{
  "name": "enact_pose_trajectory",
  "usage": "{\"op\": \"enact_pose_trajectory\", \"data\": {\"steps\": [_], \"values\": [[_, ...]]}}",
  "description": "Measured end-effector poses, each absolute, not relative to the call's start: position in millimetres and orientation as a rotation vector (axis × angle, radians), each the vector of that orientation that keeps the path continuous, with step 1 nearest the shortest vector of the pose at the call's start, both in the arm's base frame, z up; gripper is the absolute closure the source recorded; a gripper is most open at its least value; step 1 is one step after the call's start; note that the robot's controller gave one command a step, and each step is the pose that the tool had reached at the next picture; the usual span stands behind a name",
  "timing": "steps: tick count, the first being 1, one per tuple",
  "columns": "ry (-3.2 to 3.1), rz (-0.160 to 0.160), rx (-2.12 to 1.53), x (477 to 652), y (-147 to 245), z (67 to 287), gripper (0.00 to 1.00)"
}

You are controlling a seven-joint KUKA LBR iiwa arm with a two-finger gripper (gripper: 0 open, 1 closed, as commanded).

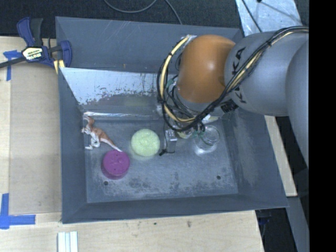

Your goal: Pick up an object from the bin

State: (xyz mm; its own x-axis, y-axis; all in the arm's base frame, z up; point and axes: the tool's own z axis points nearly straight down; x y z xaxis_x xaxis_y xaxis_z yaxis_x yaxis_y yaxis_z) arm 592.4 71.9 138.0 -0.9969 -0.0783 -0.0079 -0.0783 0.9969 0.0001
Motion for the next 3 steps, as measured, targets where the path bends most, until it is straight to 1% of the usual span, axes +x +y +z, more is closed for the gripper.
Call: {"op": "enact_pose_trajectory", "data": {"steps": [1,2,3], "values": [[3.143,0.001,-0.028,589.9,84,114,0.0],[3.128,0.001,-0.23,605.7,89,118,0.0],[3.139,0.0,-0.149,600.8,94,71,0.0]]}}
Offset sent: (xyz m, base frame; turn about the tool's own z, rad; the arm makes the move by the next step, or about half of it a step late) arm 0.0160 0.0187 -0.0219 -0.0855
